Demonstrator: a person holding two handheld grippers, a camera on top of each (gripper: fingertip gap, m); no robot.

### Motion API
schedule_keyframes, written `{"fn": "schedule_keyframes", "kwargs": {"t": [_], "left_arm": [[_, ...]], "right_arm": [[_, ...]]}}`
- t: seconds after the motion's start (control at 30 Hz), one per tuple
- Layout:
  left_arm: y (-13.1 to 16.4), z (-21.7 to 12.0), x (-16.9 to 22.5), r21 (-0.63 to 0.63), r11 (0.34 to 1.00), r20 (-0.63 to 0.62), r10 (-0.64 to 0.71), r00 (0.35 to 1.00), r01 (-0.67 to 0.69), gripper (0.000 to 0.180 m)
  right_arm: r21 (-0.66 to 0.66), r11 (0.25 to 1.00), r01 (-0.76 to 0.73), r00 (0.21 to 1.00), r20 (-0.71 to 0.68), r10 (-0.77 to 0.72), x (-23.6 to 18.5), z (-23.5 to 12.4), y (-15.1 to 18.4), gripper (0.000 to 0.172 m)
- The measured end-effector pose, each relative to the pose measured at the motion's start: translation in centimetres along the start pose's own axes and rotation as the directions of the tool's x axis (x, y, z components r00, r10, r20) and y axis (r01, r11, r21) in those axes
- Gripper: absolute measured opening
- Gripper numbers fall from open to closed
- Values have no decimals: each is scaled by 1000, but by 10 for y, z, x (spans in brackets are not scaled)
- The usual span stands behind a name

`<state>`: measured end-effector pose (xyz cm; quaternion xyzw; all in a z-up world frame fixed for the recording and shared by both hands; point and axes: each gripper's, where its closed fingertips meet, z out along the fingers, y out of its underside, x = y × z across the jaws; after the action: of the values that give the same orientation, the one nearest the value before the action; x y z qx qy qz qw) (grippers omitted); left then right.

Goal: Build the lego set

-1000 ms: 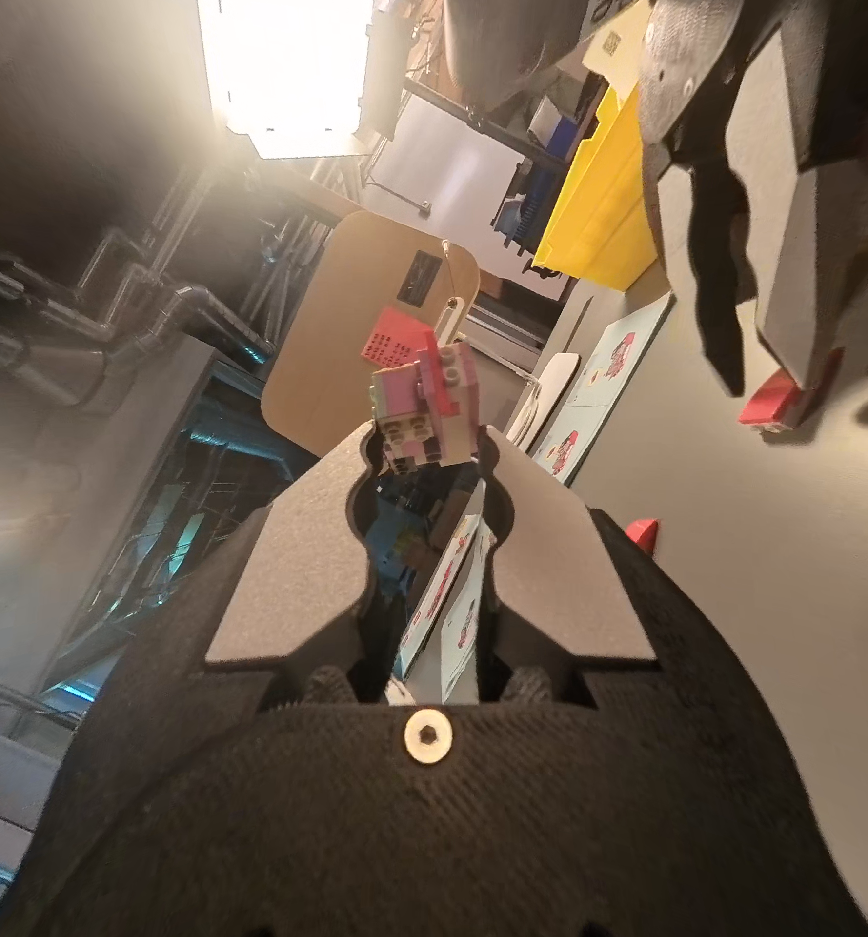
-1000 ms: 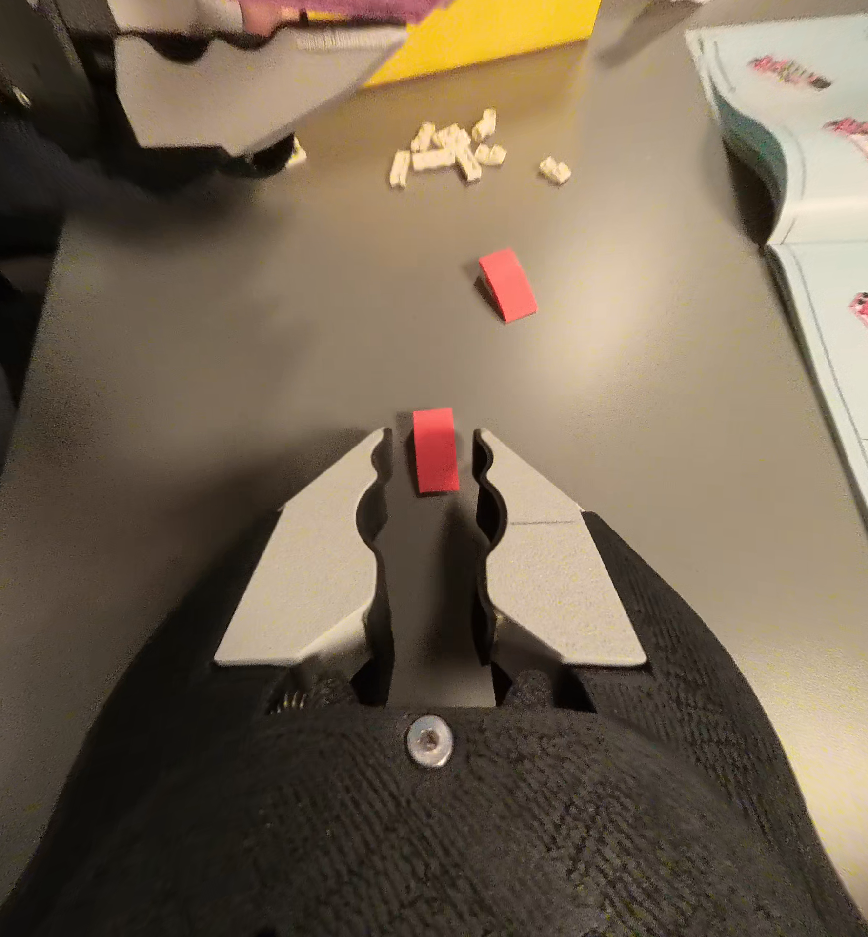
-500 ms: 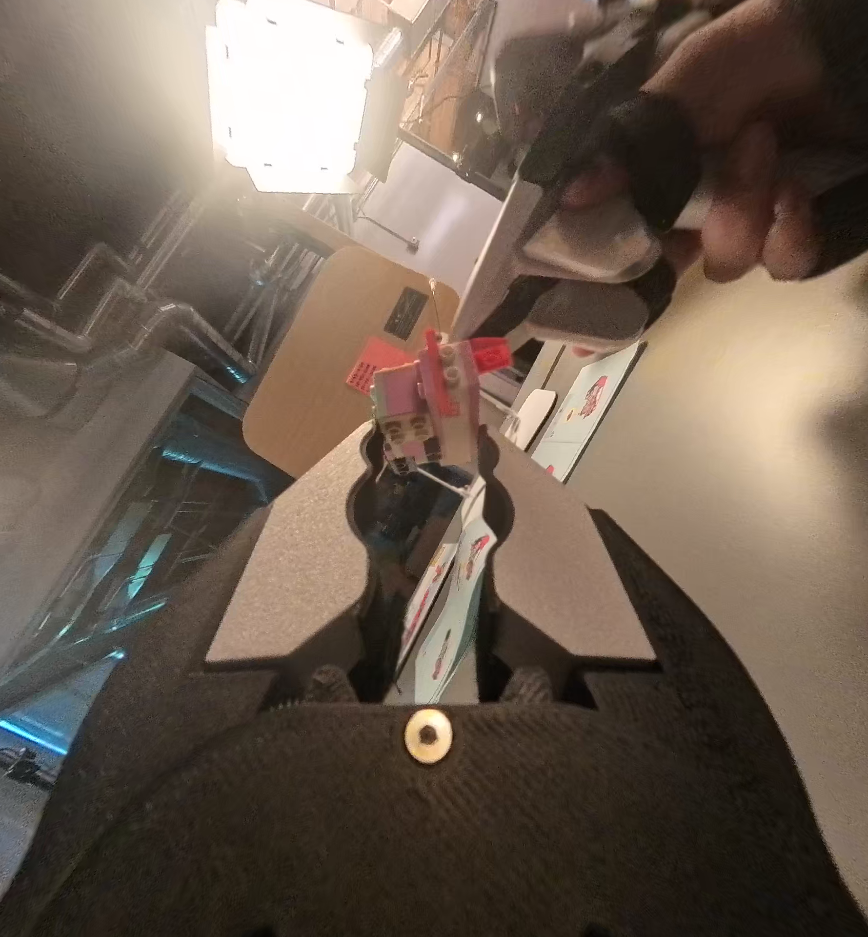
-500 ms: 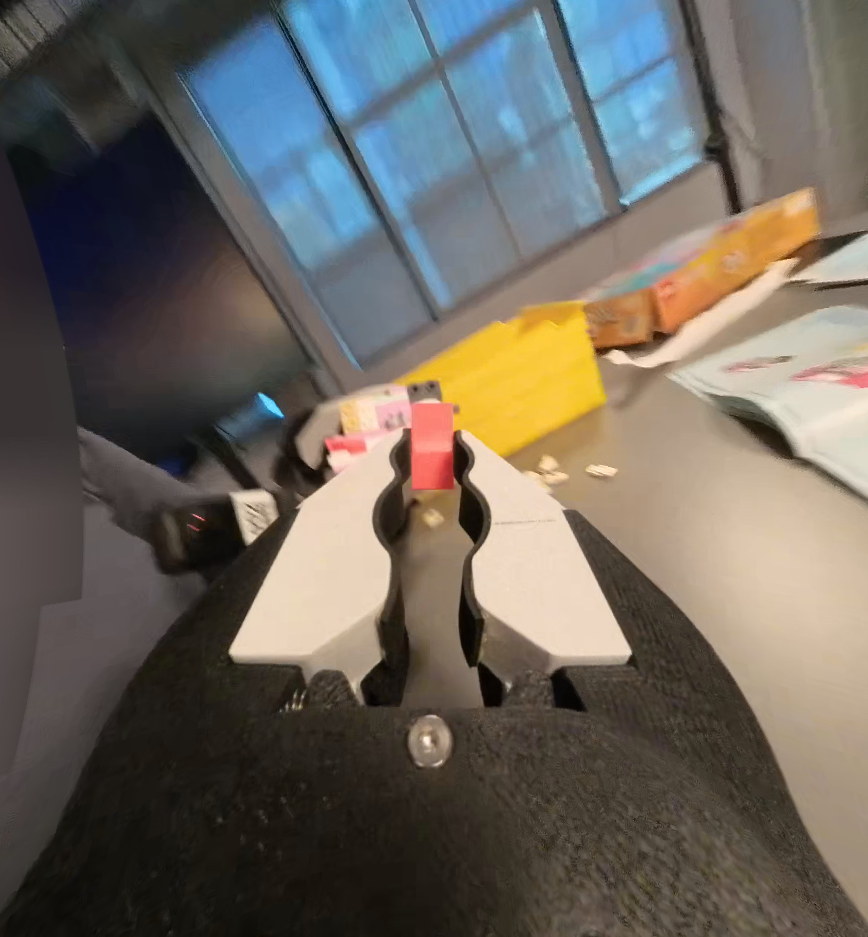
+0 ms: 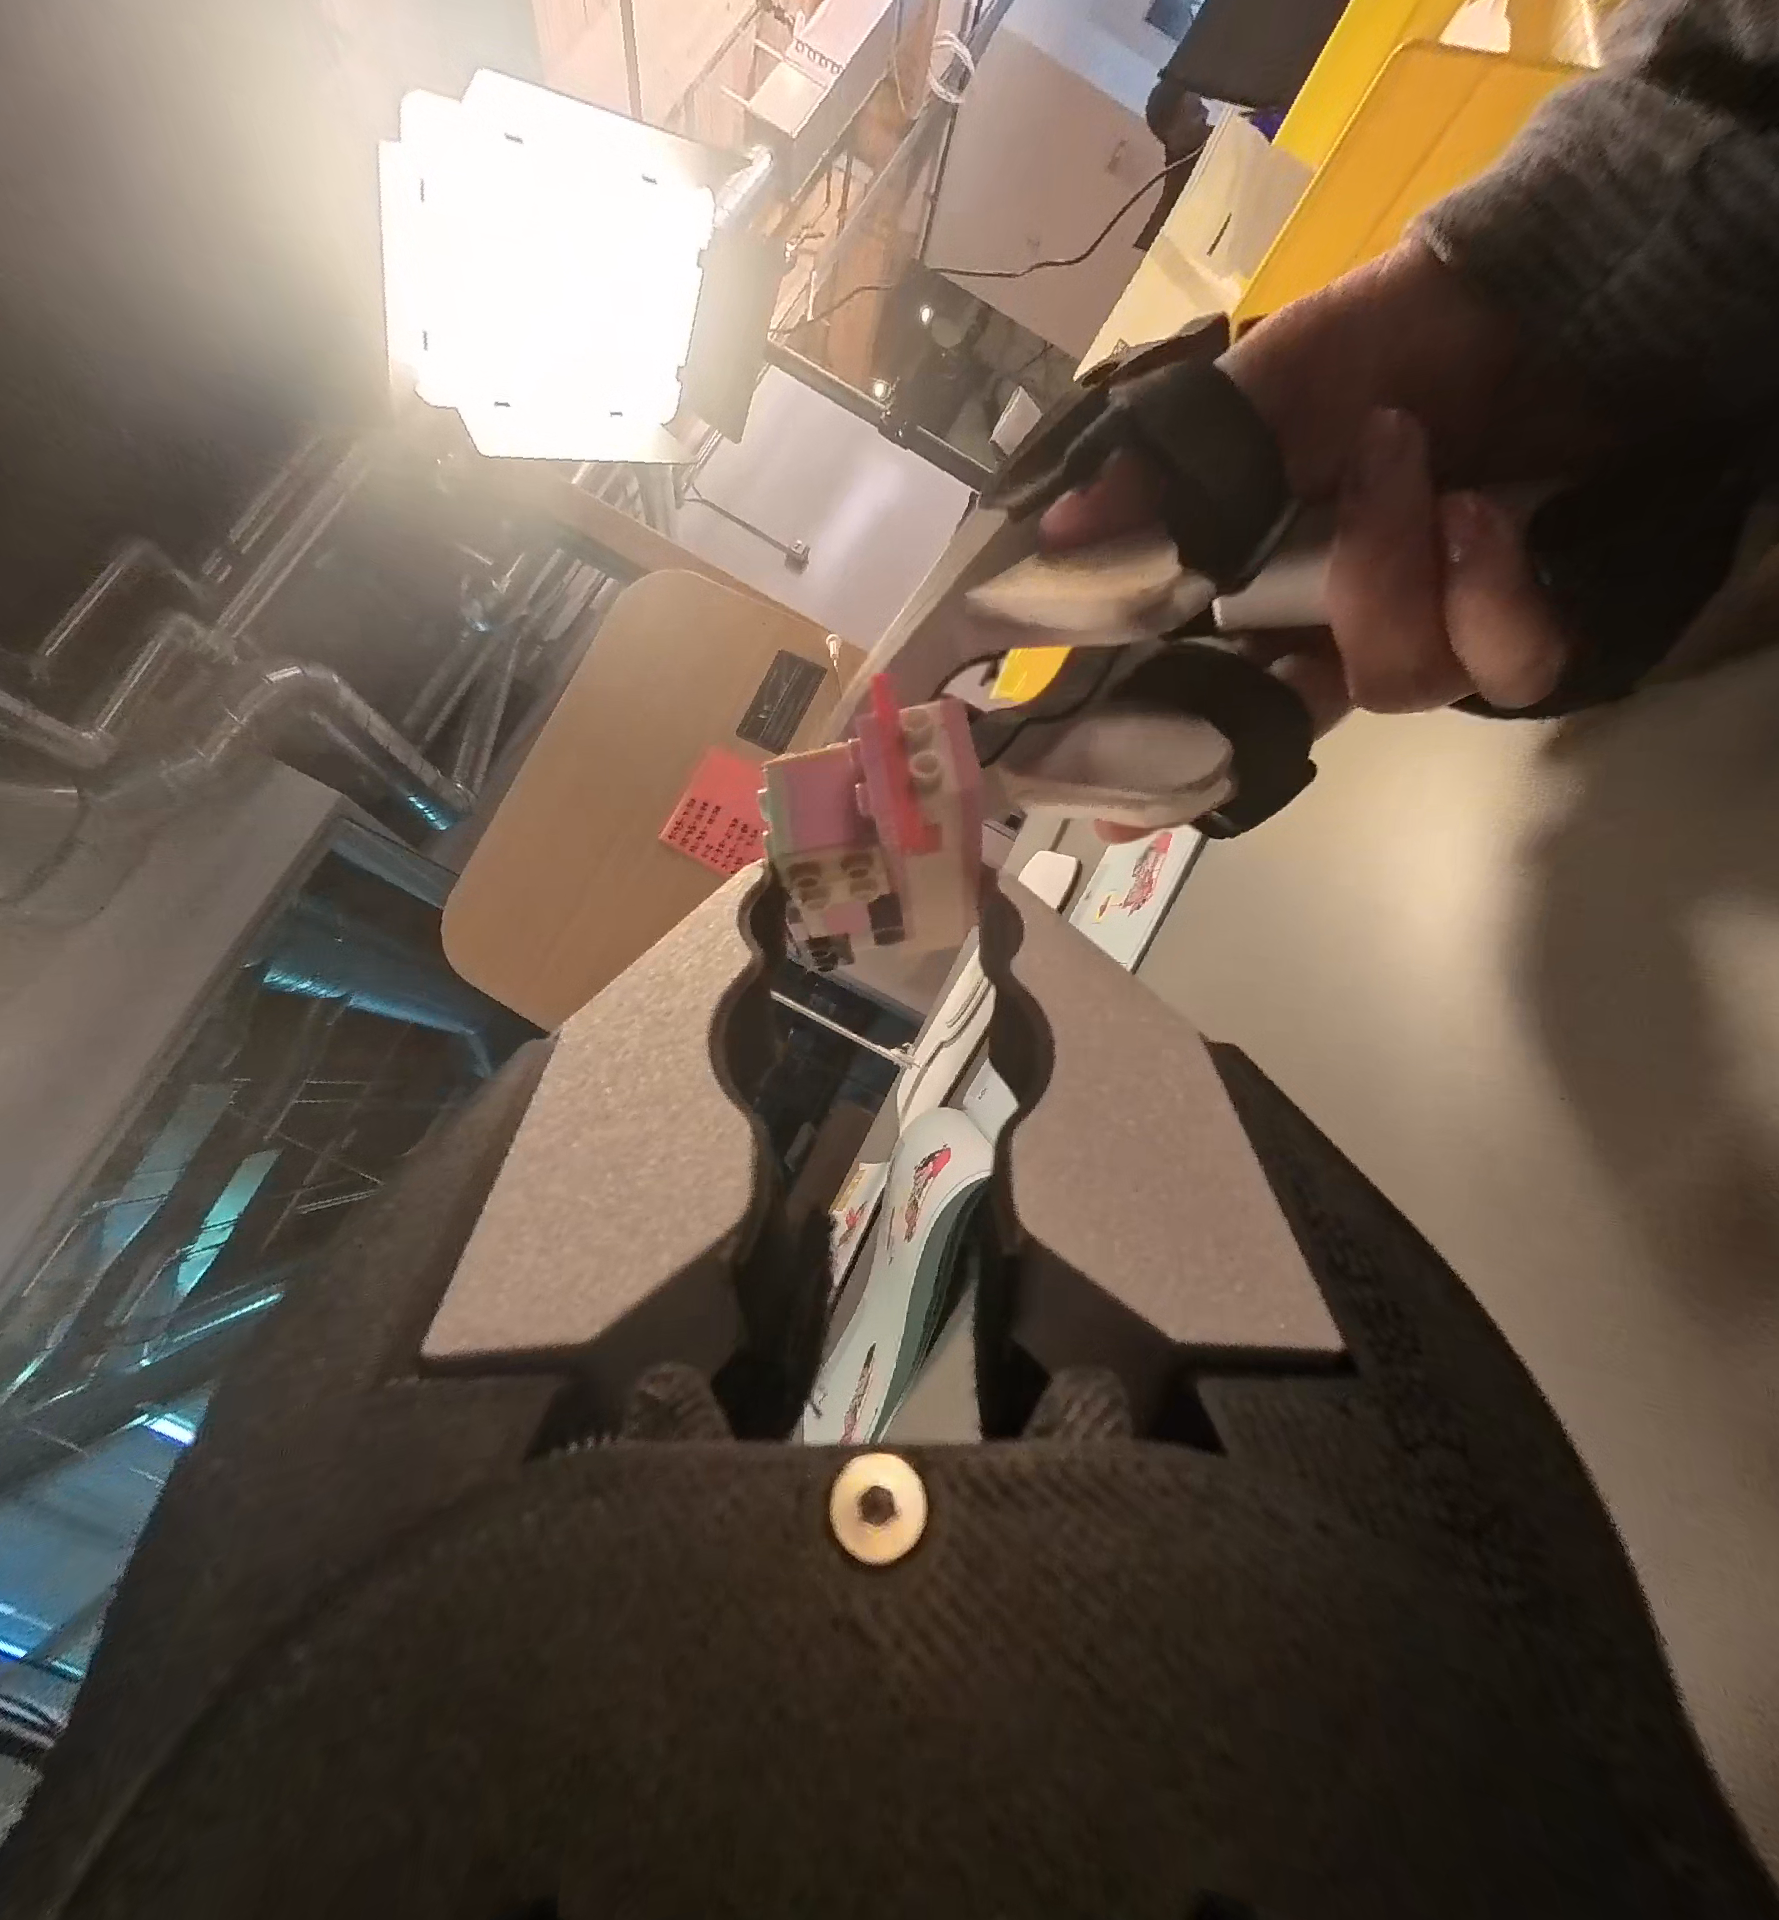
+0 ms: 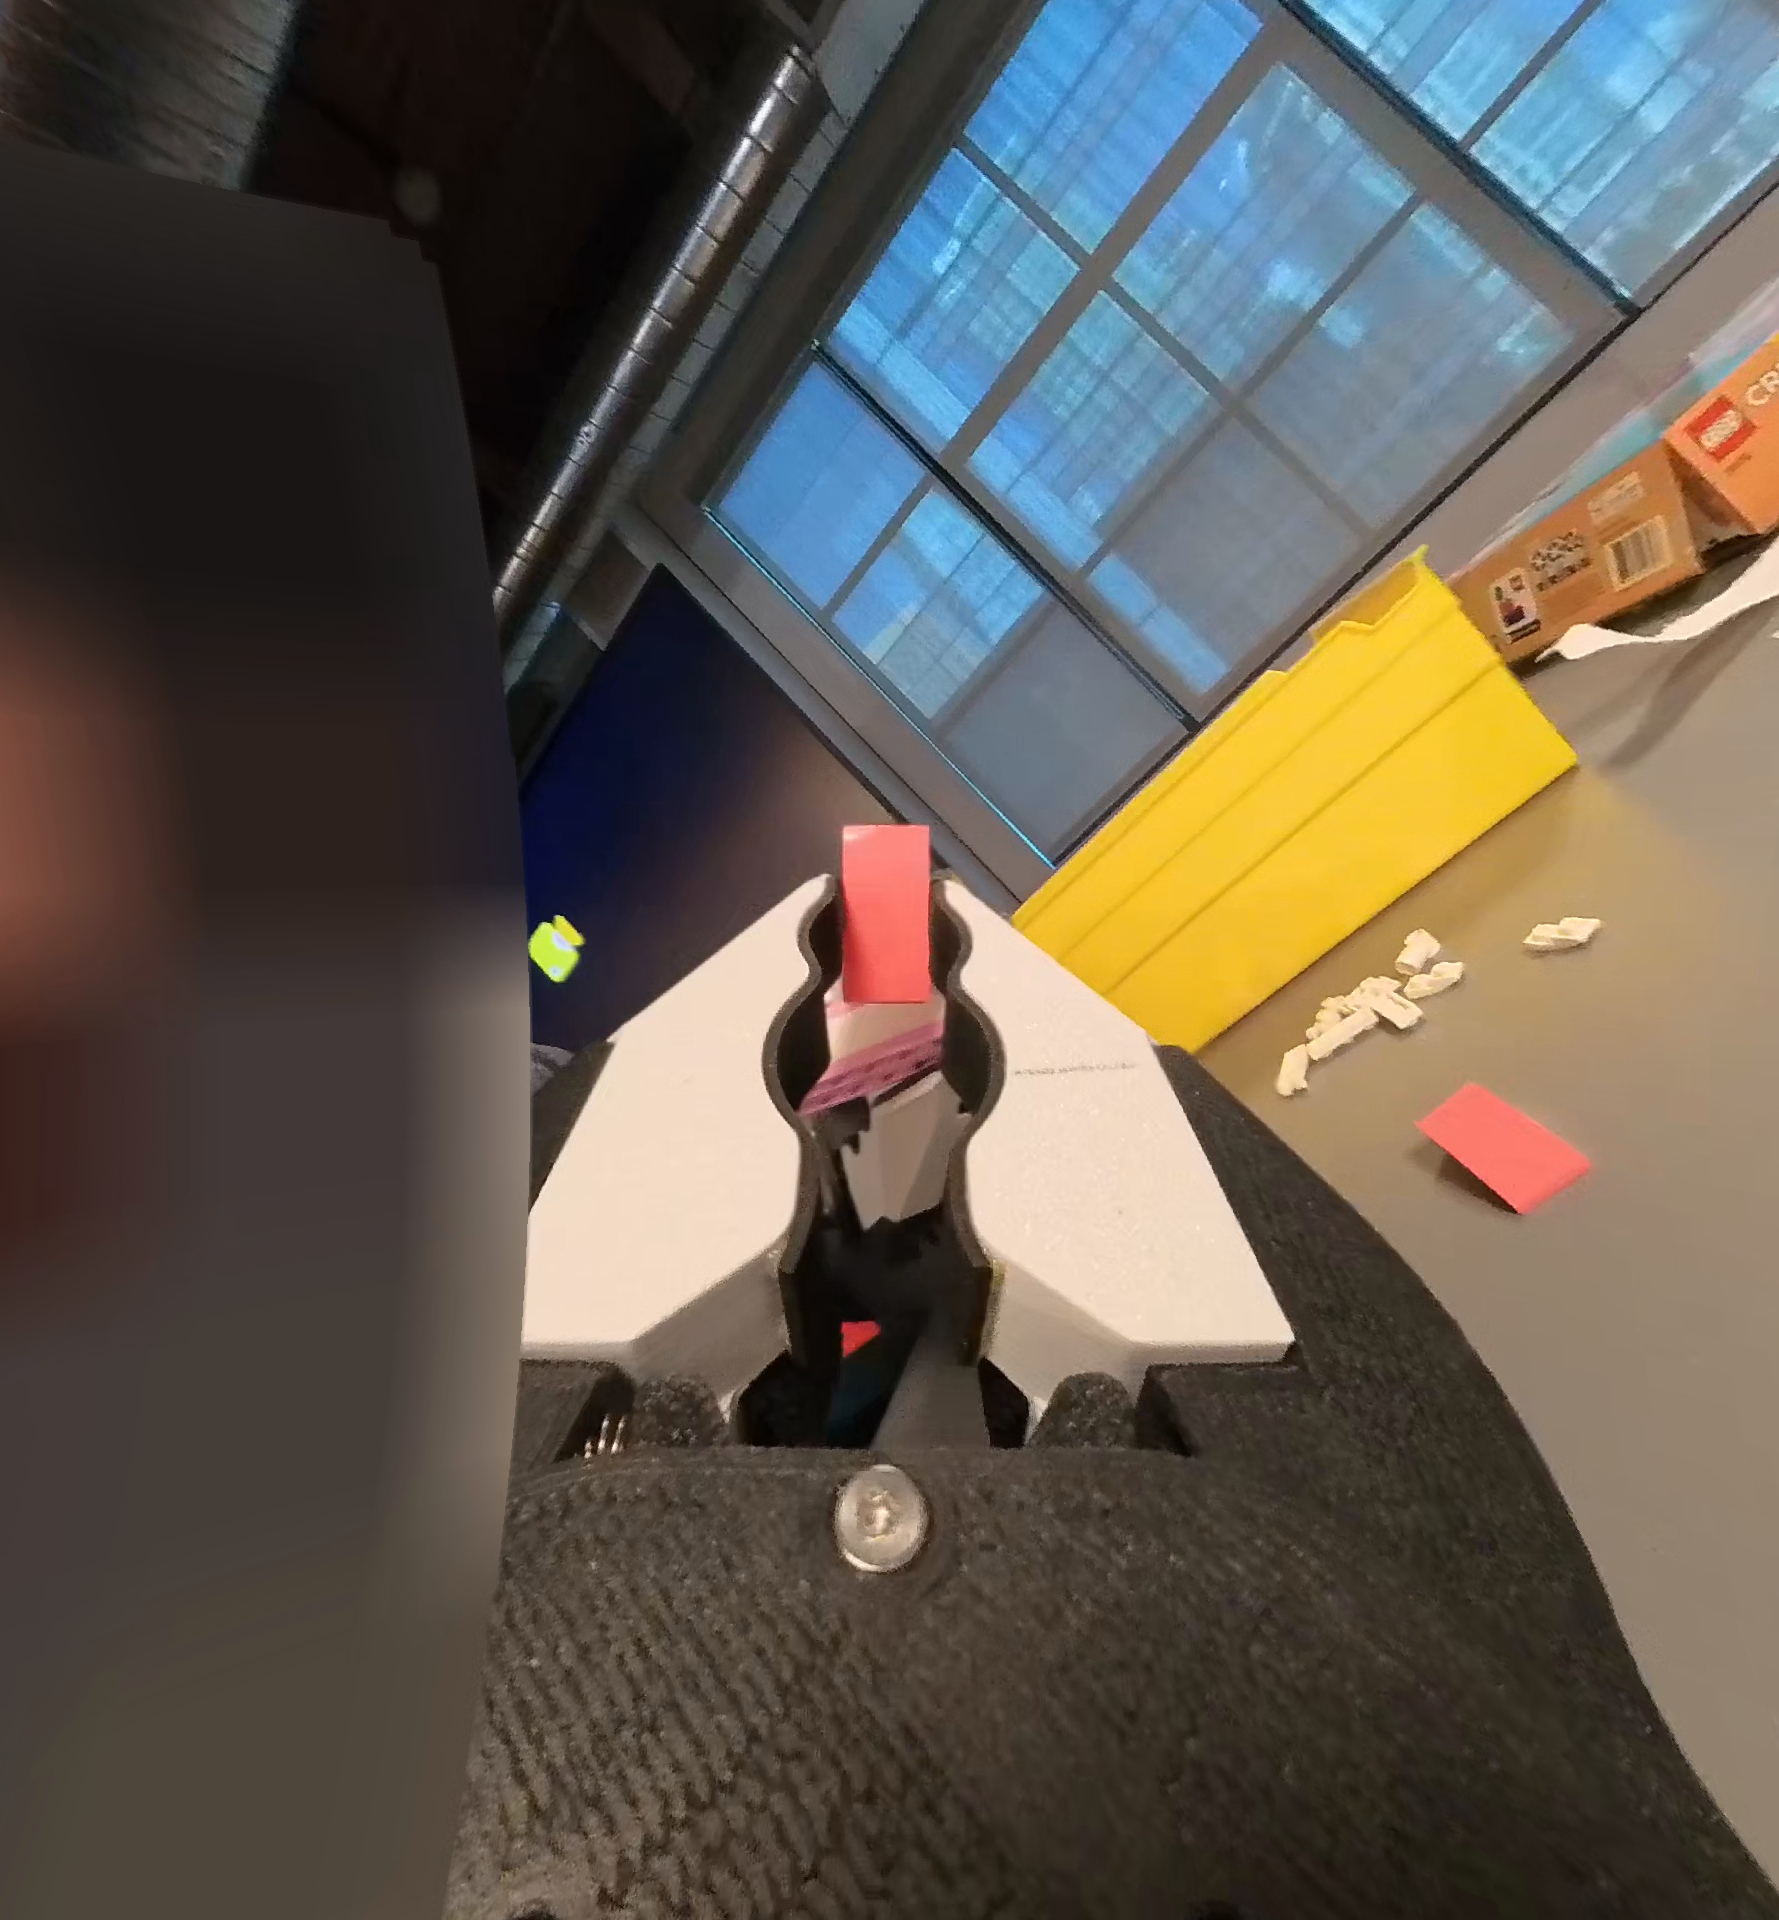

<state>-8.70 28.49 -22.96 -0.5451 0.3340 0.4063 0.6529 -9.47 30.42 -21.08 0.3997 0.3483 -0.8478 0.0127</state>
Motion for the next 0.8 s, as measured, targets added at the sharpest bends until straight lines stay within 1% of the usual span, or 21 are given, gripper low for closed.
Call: {"fn": "schedule_keyframes", "kwargs": {"t": [0.03, 0.17, 0.27, 0.4, 0.5, 0.67, 0.8], "left_arm": [[0, 0, 0, 0, 1000, -1, 1, 1000, -1, 37], [0, 0, 1, -1, 1000, -4, 7, 1000, -7, 37], [1, 1, 2, -4, 1000, -6, 10, 1000, -10, 37], [0, 1, 4, -4, 1000, -19, 15, 1000, -15, 37], [-1, 1, 5, 0, 1000, -29, 12, 1000, -12, 36], [0, 2, 8, -4, 1000, -44, 16, 999, -16, 36], [-1, 1, 7, -3, 1000, -41, 18, 999, -18, 36]], "right_arm": [[-9, 1000, 21, 1000, -20, -21, 2, 0, 1, 14], [-88, 985, 149, 981, -110, -158, 8, 3, 9, 14], [-140, 955, 261, 946, -160, -282, 10, 3, 10, 14], [-203, 907, 369, 894, -190, -406, 10, 1, 12, 14], [-219, 897, 384, 887, -183, -425, 9, -1, 13, 14], [-195, 917, 348, 913, -150, -379, 6, 0, 15, 14], [-210, 906, 367, 902, -159, -402, 8, 0, 15, 14]]}}
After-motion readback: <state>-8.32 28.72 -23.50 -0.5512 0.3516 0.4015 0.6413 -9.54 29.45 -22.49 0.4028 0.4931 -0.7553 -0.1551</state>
